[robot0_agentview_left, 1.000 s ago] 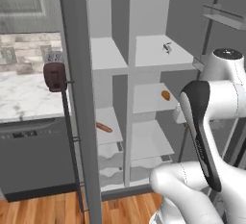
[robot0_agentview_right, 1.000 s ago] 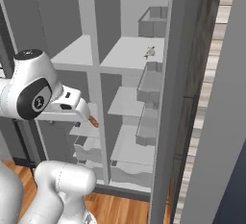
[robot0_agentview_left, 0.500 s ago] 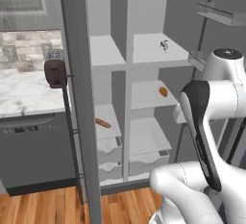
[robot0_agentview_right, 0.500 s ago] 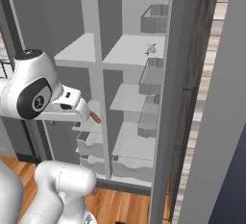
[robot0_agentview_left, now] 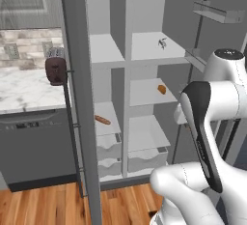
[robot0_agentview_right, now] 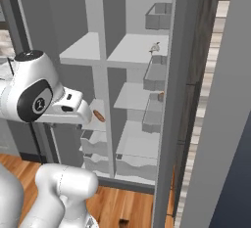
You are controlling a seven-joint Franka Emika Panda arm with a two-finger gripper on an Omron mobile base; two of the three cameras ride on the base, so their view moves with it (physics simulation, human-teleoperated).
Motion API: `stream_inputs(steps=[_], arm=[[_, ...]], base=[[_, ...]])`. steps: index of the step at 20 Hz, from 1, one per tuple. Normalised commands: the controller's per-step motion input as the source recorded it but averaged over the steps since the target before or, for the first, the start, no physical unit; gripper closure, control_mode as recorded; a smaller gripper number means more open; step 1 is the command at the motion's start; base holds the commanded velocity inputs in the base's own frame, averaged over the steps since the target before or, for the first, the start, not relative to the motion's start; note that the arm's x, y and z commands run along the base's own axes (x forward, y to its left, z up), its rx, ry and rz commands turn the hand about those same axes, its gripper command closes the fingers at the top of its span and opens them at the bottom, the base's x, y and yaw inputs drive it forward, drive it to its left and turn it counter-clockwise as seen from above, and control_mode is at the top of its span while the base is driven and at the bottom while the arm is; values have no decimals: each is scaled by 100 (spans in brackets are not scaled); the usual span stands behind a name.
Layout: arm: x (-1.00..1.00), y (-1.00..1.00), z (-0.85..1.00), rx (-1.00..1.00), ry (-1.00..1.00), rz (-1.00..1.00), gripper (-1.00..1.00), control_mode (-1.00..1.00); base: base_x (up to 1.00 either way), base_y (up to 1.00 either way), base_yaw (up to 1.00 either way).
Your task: Pick up the frozen fish from the freezer, place it on any shelf in the fridge, and close the fridge and freezer doors when done.
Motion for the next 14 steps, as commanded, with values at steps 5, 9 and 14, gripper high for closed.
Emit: stream_inputs(steps=[5, 9, 14], arm=[[-20, 3, 0, 0, 0, 0, -100, -100], [-25, 8, 0, 0, 0, 0, -100, -100], [-39, 11, 0, 0, -4, 0, -100, -100]], base=[[0, 0, 0], [0, 0, 0], [0, 0, 0]])
